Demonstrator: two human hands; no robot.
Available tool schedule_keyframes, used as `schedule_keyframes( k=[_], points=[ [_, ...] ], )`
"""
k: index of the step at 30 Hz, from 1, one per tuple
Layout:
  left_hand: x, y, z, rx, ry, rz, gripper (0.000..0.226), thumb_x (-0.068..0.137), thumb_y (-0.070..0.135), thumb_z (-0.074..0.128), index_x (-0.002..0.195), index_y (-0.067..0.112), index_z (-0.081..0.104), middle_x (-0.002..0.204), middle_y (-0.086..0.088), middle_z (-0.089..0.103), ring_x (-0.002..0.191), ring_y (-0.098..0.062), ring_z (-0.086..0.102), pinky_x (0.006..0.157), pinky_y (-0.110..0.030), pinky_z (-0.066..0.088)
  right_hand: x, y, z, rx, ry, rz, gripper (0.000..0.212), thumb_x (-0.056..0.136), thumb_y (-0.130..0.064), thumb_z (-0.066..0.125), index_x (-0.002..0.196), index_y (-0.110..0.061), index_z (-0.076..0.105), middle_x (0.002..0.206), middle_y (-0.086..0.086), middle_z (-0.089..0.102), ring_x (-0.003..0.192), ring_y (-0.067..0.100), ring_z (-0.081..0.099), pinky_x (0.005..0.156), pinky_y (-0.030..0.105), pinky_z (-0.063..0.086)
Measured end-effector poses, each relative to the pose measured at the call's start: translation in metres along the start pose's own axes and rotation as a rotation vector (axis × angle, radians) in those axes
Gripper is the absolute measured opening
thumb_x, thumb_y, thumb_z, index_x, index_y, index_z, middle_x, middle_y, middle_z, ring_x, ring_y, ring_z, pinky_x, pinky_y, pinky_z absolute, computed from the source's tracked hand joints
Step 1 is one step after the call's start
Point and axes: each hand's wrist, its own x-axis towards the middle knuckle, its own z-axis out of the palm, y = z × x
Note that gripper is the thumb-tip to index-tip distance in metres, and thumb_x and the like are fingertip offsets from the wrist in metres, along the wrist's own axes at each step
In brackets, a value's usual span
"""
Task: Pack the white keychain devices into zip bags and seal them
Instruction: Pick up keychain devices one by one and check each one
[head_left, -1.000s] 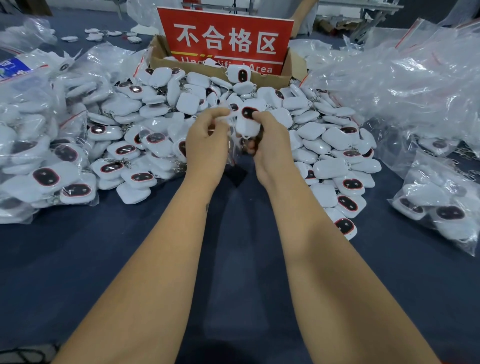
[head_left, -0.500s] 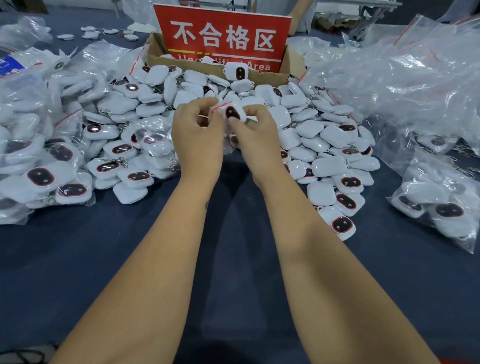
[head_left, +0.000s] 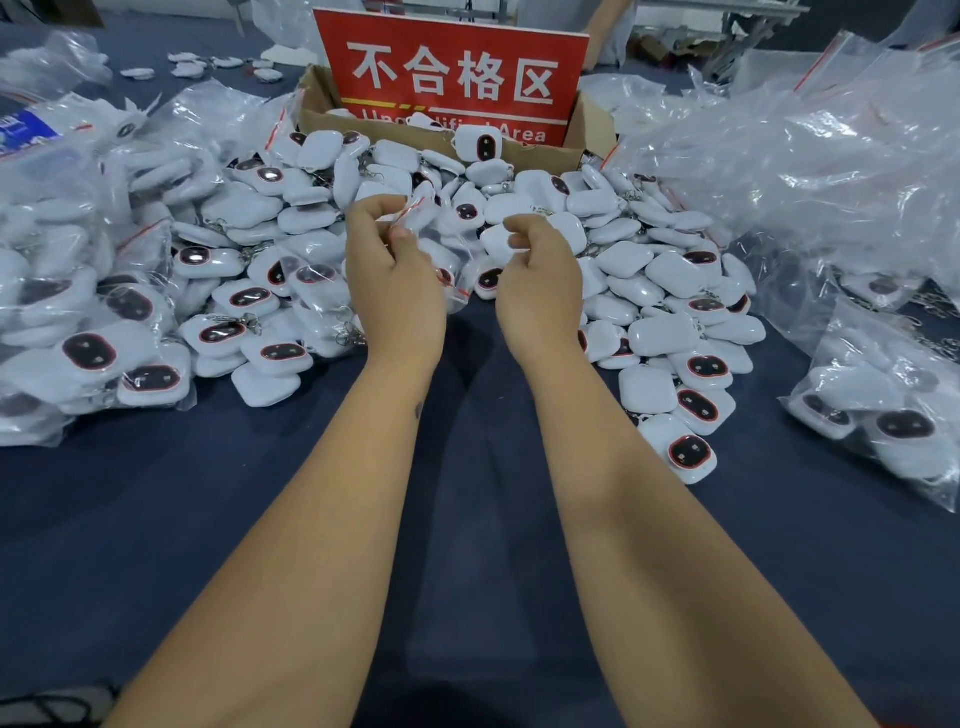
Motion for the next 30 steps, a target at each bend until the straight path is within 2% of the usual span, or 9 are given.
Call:
schedule_keyframes(
  k=[2,5,12,16,18,21,23,26,30],
  points=[
    [0.001,0.001,-0.001,-0.031,0.030,0.019,0.026,0.099,0.007,0.032,0.103,0.029,0.046,0.090,0.000,0.053,0.070,-0.018,0.054,0.065,-0.026,0.050,0.000,0.001,0.001,-0.262,-0.104,-0.063,0.052,0.089,0.002,0.042,0.137,-0.014,0.055,0.136,0.007,0.055,0.123,0.024,0.049,0.102,0.035,0.040],
    [0.002,0.002,-0.004,-0.080,0.117,0.040,0.029,0.097,0.007,0.027,0.108,0.030,0.040,0.090,-0.010,0.050,0.072,-0.028,0.052,0.067,-0.037,0.051,-0.003,0.002,0.005,-0.560,-0.194,-0.156,0.054,0.083,-0.004,0.053,0.135,-0.015,0.055,0.137,0.007,0.047,0.124,0.027,0.042,0.101,0.033,0.032],
    [0.002,0.003,-0.005,-0.053,0.090,0.009,0.029,0.096,0.004,0.028,0.107,0.028,0.040,0.091,-0.009,0.050,0.069,-0.024,0.053,0.066,-0.032,0.051,-0.004,0.005,0.008,-0.714,-0.079,-0.147,0.028,0.087,-0.017,0.060,0.114,-0.009,0.060,0.131,0.010,0.041,0.120,0.028,0.037,0.091,0.030,0.034],
    [0.000,0.005,-0.004,-0.058,0.073,0.003,0.030,0.096,0.004,0.029,0.103,0.032,0.037,0.095,-0.010,0.051,0.065,-0.022,0.053,0.060,-0.026,0.051,-0.006,0.008,0.010,-0.760,-0.101,-0.181,0.036,0.091,-0.038,0.061,0.112,-0.009,0.060,0.130,0.010,0.041,0.121,0.029,0.037,0.096,0.034,0.033],
    [-0.001,0.007,-0.004,-0.053,0.072,-0.006,0.031,0.094,0.004,0.029,0.094,0.034,0.036,0.094,-0.010,0.051,0.066,-0.026,0.054,0.061,-0.033,0.050,-0.004,0.008,0.009,-0.726,-0.098,-0.185,0.033,0.092,-0.036,0.060,0.110,-0.008,0.061,0.127,0.009,0.042,0.119,0.028,0.038,0.095,0.034,0.034],
    [0.000,0.005,-0.004,-0.016,0.024,-0.044,0.034,0.085,0.001,0.029,0.077,0.031,0.045,0.099,-0.028,0.054,0.076,-0.033,0.054,0.069,-0.043,0.051,-0.001,0.007,0.007,-0.647,-0.060,-0.177,0.032,0.102,-0.028,0.043,0.107,-0.005,0.065,0.123,0.011,0.049,0.115,0.029,0.041,0.095,0.035,0.034],
    [0.000,0.004,-0.004,0.001,-0.015,-0.086,0.038,0.081,-0.002,0.031,0.070,0.029,0.051,0.102,-0.033,0.055,0.082,-0.030,0.053,0.080,-0.049,0.050,0.000,0.004,0.006,-0.562,-0.032,-0.169,0.038,0.106,-0.028,0.035,0.109,-0.004,0.064,0.120,0.013,0.053,0.111,0.029,0.044,0.092,0.035,0.034],
    [-0.001,0.004,-0.003,0.014,-0.029,-0.137,0.035,0.086,0.002,0.036,0.075,0.030,0.055,0.096,-0.016,0.059,0.087,-0.024,0.053,0.091,-0.055,0.049,-0.002,-0.001,0.004,-0.266,0.054,-0.131,0.036,0.107,-0.032,0.034,0.109,-0.010,0.062,0.102,0.009,0.061,0.097,0.028,0.054,0.080,0.039,0.041],
    [-0.001,0.008,-0.002,-0.031,0.015,-0.143,0.027,0.089,0.008,0.041,0.090,0.031,0.055,0.113,-0.012,0.063,0.088,-0.021,0.057,0.088,-0.050,0.053,-0.007,-0.006,0.001,0.050,0.158,-0.040,0.029,0.106,-0.038,0.037,0.106,-0.021,0.060,0.079,0.000,0.066,0.079,0.022,0.064,0.074,0.041,0.051]
  ],
)
